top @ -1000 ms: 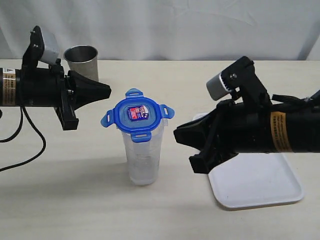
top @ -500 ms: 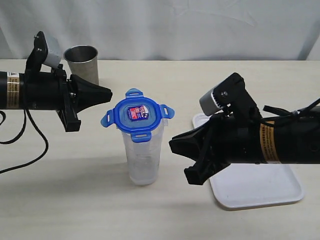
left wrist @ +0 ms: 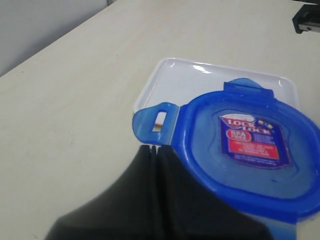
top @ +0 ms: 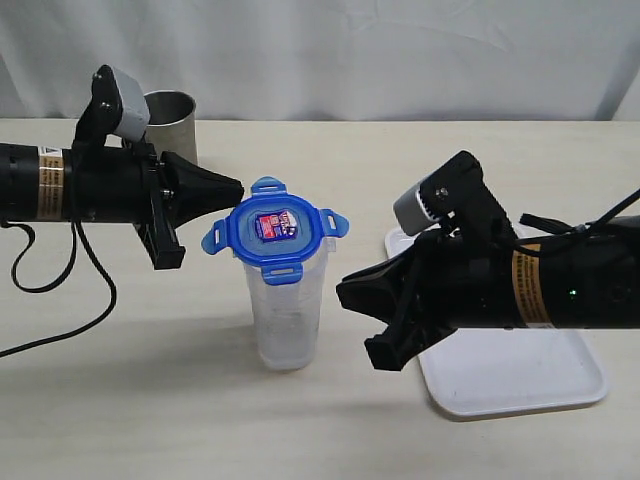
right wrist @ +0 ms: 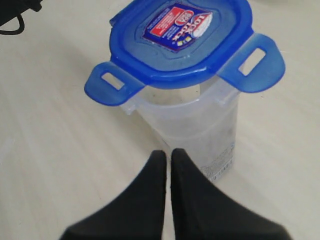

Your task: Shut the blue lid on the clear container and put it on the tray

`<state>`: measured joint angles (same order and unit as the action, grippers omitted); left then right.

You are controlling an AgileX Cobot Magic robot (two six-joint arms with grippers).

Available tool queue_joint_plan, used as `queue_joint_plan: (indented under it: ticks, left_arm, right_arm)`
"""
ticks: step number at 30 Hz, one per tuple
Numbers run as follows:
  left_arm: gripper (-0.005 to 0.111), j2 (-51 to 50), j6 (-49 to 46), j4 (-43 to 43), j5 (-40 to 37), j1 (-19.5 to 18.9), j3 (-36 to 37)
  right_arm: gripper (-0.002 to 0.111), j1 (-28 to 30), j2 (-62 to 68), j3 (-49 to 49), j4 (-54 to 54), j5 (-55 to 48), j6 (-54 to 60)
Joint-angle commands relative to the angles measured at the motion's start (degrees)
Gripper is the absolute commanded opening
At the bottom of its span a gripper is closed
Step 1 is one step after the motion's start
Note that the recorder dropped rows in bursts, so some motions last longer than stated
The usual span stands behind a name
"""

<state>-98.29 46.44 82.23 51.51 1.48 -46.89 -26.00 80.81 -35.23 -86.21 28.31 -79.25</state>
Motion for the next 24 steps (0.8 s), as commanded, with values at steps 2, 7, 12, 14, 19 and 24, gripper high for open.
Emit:
queue_joint_plan:
  ticks: [2, 7, 12, 14, 19, 24]
  left_arm:
    - [0.0, -0.1, 1.6, 0.8, -0.4, 0.6, 0.1]
    - [0.0, -0.1, 1.8, 1.8, 1.5, 0.6, 0.1]
    - [0.0, -0.1, 2.0, 2.1, 1.4, 0.6, 0.1]
    - [0.0, -0.1, 2.0, 2.1, 1.4, 0.6, 0.1]
    - [0.0, -0.1, 2.5, 2.1, 1.4, 0.6, 0.1]
    - [0.0, -0.1, 2.9, 2.1, 1.5, 0.6, 0.1]
  right_arm:
    - [0.004, -0.1, 0.0, 0.2, 0.5, 0.2, 0.7]
    - [0.004, -0.1, 0.0, 0.2, 0.5, 0.3, 0.7]
    - [0.004, -0.1, 0.0, 0.2, 0.5, 0.3, 0.8]
    - [0.004, -0.1, 0.0, 0.2, 0.5, 0.3, 0.8]
    - [0.004, -0.1, 0.0, 0.2, 0.5, 0.3, 0.8]
    - [0.004, -0.1, 0.0, 0.2, 0.5, 0.3, 0.8]
